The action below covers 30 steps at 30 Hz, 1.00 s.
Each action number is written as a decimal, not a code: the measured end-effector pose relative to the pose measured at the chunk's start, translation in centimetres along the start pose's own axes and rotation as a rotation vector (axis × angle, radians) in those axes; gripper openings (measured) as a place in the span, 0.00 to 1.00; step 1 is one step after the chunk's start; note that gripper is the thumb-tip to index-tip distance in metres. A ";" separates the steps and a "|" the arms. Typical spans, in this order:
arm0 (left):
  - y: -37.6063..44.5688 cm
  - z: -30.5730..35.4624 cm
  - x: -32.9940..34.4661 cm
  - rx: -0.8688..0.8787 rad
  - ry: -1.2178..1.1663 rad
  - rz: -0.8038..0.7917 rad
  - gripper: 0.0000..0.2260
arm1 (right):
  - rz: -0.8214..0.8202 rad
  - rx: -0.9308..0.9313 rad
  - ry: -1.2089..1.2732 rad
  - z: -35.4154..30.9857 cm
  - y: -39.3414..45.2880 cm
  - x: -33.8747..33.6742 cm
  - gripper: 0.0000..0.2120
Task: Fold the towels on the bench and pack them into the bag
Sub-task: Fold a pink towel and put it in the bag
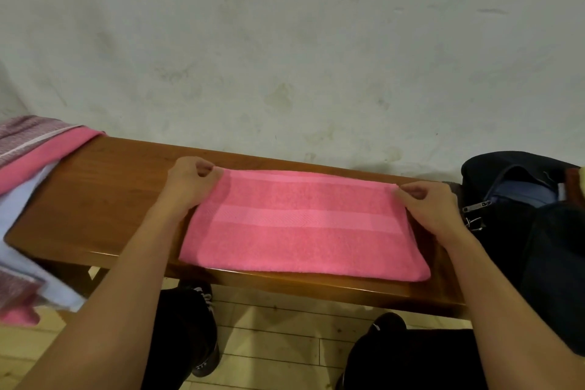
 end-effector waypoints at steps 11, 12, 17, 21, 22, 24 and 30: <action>0.3 1.6 0.7 0.108 0.132 0.067 0.06 | 0.043 -0.099 0.021 -0.7 0.8 1.4 0.04; 0.1 1.7 0.8 0.119 0.131 0.063 0.05 | 0.061 -0.103 0.025 -0.8 0.7 1.4 0.04; -0.8 2.6 1.2 0.224 0.202 0.091 0.06 | 0.095 -0.077 -0.020 -1.0 0.9 1.8 0.10; -1.2 3.1 2.0 0.268 0.216 0.108 0.05 | 0.079 -0.082 -0.060 -1.3 0.8 2.2 0.12; -1.1 3.0 2.1 0.264 0.200 0.118 0.04 | 0.075 -0.082 -0.067 -1.4 0.7 2.5 0.11; -1.0 2.9 2.3 0.254 0.202 0.133 0.05 | 0.086 -0.094 -0.083 -2.0 0.4 2.8 0.13; -3.7 4.8 4.8 0.518 0.543 0.117 0.23 | 0.097 -0.328 -0.385 -6.1 -2.5 4.5 0.23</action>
Point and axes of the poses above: each hand's wrist, its own y-axis towards the middle knuckle, its own x-axis out of the palm, z = x × y, the point moved 8 cm from there along y, towards the middle knuckle, and after that the axes turned 1 degree about -x, right-handed, at the moved point
